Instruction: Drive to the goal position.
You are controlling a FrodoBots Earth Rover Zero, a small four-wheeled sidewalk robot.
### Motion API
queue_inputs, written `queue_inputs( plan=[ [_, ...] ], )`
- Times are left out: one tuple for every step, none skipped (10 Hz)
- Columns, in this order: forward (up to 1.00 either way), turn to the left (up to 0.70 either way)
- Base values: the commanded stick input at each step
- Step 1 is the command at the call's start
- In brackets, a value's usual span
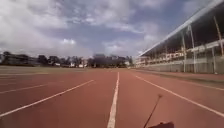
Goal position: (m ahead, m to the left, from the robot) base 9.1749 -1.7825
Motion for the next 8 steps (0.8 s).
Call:
queue_inputs(
  plan=[
    [0.7,0.0],
    [0.7,0.0],
    [0.7,0.0],
    [0.7,0.0],
    [0.7,0.0],
    [0.7,0.0],
    [0.7,0.0],
    [0.7,0.0]
  ],
)
